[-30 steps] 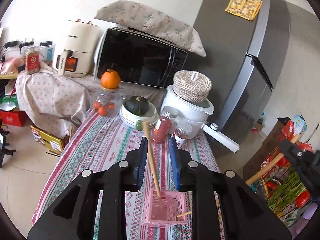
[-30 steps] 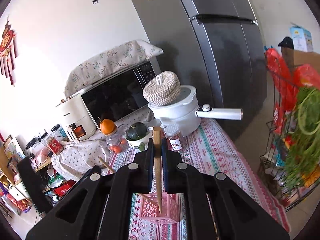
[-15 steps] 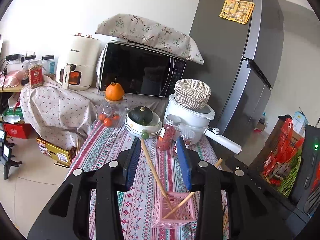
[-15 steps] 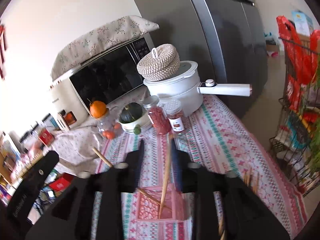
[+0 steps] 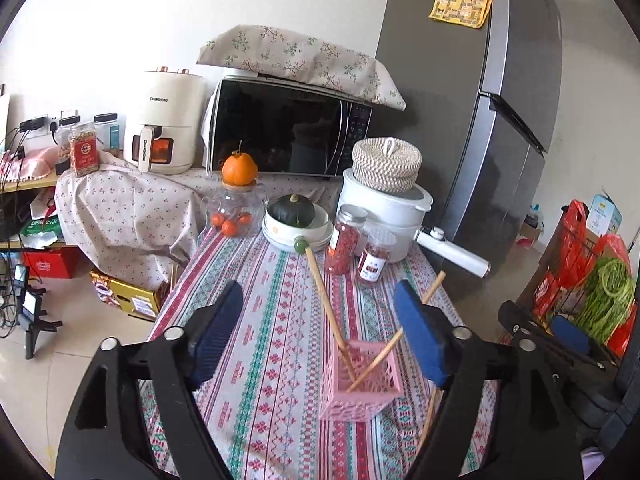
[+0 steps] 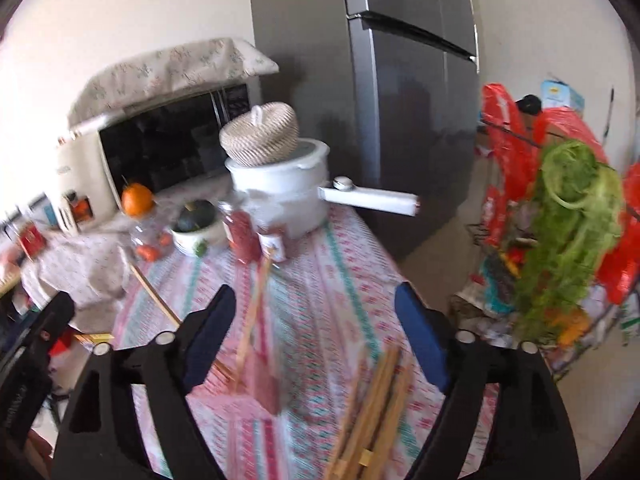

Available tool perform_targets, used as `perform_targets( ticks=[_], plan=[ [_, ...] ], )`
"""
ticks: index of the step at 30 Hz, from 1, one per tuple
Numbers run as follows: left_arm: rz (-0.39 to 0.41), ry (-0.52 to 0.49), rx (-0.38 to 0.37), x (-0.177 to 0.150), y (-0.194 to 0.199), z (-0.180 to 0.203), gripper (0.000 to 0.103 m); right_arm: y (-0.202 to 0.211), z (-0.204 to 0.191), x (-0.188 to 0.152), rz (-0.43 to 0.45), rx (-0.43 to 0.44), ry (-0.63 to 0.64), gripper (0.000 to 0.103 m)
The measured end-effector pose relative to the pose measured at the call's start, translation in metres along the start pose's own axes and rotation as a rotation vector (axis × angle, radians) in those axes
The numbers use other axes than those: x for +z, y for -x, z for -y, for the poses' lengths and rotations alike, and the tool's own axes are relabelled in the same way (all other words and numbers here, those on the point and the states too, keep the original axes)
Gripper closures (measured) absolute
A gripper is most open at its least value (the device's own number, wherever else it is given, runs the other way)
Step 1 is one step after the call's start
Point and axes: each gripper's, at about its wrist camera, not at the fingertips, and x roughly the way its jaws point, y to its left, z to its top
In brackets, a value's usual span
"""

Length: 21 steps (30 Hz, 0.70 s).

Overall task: Organize utensils
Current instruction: 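Lower the chopsticks into the pink basket and open both tools, then grasp another chopstick from the pile with the left tool while the right tool grasps one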

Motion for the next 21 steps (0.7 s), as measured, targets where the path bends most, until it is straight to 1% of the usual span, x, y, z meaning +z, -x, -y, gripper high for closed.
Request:
perform_targets(
  ticks=[1,2,3,4,5,7,10,12,13,14,17,19,20,21],
  plan=[
    [-0.007,-0.002,-0.002,-0.004,0.001,0.000,0.019,0.001,0.004,-0.006,-0.008,-0.014,0.012,0.018],
    [-0.016,-0.005,-0.005,-0.008,0.002,0.000,0.016,0.002,0.007,-0.011,-0.016,-0.026,0.021,0.013],
    [-0.027,-0.007,-0.008,-0.012,0.002,0.000,0.010,0.003,0.011,-0.015,-0.022,-0.037,0.027,0.011],
    [-0.039,-0.008,-0.011,-0.018,0.003,0.001,0.007,0.004,0.017,-0.022,-0.035,-0.052,0.034,0.010],
    [-0.049,-0.006,-0.013,-0.023,0.003,0.000,0.007,0.005,0.024,-0.029,-0.049,-0.054,0.038,0.008],
    [-0.102,-0.006,-0.022,-0.037,-0.001,0.002,0.007,0.005,0.035,-0.043,-0.082,-0.059,0.053,0.007],
    [-0.197,-0.014,-0.058,-0.056,-0.008,0.008,0.007,-0.001,0.055,-0.074,-0.164,-0.095,0.108,0.007],
    [-0.257,-0.040,-0.089,-0.072,-0.011,0.018,0.007,-0.007,0.071,-0.096,-0.232,-0.116,0.127,0.007],
    [-0.277,-0.052,-0.103,-0.078,-0.012,0.023,0.007,-0.009,0.082,-0.106,-0.274,-0.113,0.116,0.007],
    [-0.305,-0.068,-0.126,-0.086,-0.013,0.029,0.007,-0.010,0.088,-0.111,-0.297,-0.107,0.101,0.007],
    [-0.401,-0.125,-0.214,-0.105,-0.022,0.060,0.008,-0.014,0.115,-0.130,-0.377,-0.100,0.026,0.007],
    [-0.437,-0.169,-0.243,-0.108,-0.031,0.080,0.014,-0.015,0.129,-0.137,-0.401,-0.136,0.000,0.007],
    [-0.455,-0.190,-0.255,-0.110,-0.037,0.091,0.016,-0.014,0.135,-0.139,-0.399,-0.149,-0.009,0.007],
    [-0.475,-0.208,-0.261,-0.111,-0.044,0.101,0.022,-0.011,0.140,-0.141,-0.392,-0.160,-0.014,0.007]
  ],
)
